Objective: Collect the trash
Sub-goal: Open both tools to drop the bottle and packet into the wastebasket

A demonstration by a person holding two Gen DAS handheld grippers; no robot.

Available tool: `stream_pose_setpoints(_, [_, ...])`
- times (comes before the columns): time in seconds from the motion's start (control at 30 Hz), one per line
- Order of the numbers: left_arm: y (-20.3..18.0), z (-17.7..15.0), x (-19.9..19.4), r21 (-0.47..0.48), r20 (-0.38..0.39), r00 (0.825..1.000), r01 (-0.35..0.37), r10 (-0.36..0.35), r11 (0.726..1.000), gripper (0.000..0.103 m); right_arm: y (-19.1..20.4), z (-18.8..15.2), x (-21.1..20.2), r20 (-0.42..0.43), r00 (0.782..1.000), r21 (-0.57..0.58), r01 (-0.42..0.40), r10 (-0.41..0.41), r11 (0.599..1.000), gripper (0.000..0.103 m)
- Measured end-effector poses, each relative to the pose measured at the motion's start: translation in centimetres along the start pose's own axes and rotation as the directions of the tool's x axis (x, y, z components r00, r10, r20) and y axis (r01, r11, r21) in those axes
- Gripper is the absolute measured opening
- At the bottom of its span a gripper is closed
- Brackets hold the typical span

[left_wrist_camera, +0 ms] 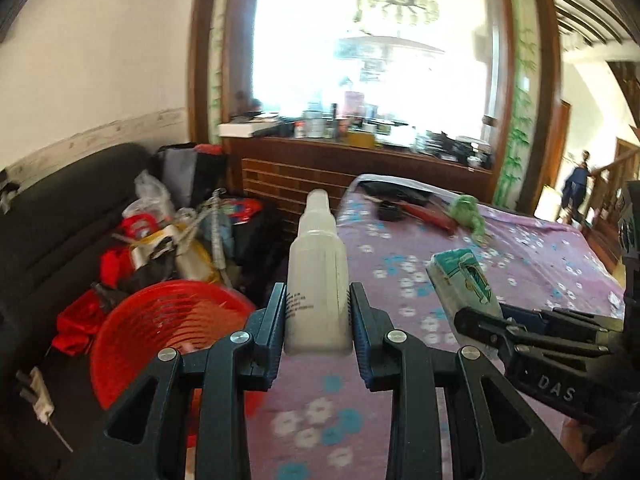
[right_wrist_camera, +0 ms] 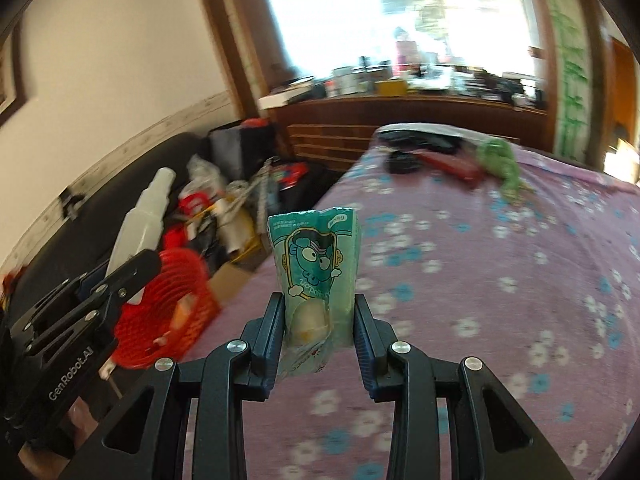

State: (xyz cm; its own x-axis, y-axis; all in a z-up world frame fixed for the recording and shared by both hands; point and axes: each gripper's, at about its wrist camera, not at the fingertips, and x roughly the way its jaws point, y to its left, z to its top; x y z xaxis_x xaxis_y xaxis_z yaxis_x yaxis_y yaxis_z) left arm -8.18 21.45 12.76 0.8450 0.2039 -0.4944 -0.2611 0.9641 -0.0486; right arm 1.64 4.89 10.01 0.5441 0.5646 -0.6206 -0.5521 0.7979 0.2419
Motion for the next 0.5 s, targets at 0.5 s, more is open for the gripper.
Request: stream_pose_setpoints(0.5, [13.4, -3.9, 2.3, -0.163, -0.112, 0.986, -0.144, 0.127, 0.976, 0.029, 11.6, 2.0, 7.3, -0.139, 0.975, -0.112, -0.189, 0.173, 0.976, 0.039])
